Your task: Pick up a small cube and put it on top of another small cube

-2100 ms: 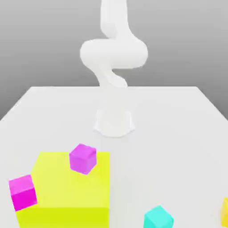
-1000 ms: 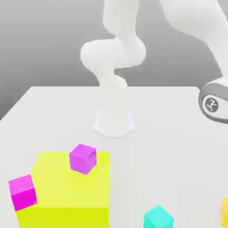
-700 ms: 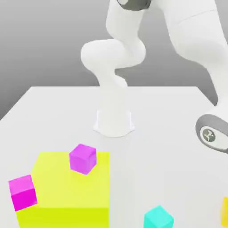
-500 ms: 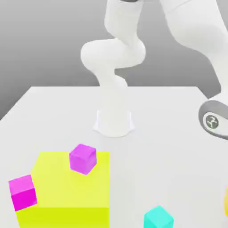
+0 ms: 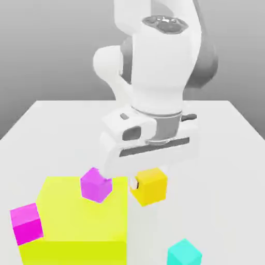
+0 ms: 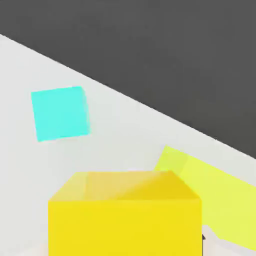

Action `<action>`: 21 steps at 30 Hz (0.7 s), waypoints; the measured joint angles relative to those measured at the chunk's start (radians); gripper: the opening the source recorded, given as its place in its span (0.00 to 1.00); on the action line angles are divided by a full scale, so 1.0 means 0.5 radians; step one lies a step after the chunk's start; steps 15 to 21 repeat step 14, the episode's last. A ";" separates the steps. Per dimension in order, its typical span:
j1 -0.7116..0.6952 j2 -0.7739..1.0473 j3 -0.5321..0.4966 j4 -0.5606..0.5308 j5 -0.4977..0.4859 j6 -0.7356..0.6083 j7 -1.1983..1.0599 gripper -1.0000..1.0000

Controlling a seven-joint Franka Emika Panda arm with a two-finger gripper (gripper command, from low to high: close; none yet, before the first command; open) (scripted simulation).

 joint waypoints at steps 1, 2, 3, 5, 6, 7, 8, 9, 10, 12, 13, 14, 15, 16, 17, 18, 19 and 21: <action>-0.038 -0.072 -0.028 -0.046 0.007 -0.025 0.035 0.00; -0.078 -0.144 -0.055 -0.092 0.015 -0.051 0.069 0.00; -0.121 -0.215 -0.081 -0.138 0.023 -0.076 0.104 0.00; -0.207 -0.356 -0.134 -0.230 0.038 -0.125 0.172 0.00; -0.243 -0.401 -0.154 -0.272 0.046 -0.127 0.198 0.00; -0.260 -0.393 -0.166 -0.306 0.052 -0.085 0.209 0.00; -0.274 -0.358 -0.168 -0.335 0.059 -0.022 0.211 0.00; -0.278 -0.310 -0.172 -0.363 0.063 0.054 0.211 0.00; -0.281 -0.256 -0.175 -0.390 0.066 0.135 0.210 0.00; -0.282 -0.201 -0.178 -0.415 0.068 0.216 0.208 1.00; -0.282 -0.201 -0.178 -0.415 0.068 0.216 0.208 1.00; -0.282 -0.201 -0.178 -0.415 0.068 0.216 0.208 1.00; -0.282 -0.201 -0.178 -0.415 0.068 0.216 0.208 1.00; -0.282 -0.201 -0.178 -0.415 0.068 0.216 0.208 1.00; -0.282 -0.201 -0.178 -0.415 0.068 0.216 0.208 1.00; -0.282 -0.201 -0.178 -0.415 0.068 0.216 0.208 1.00; -0.282 -0.201 -0.178 -0.415 0.068 0.216 0.208 1.00; -0.282 -0.201 -0.178 -0.415 0.068 0.216 0.208 1.00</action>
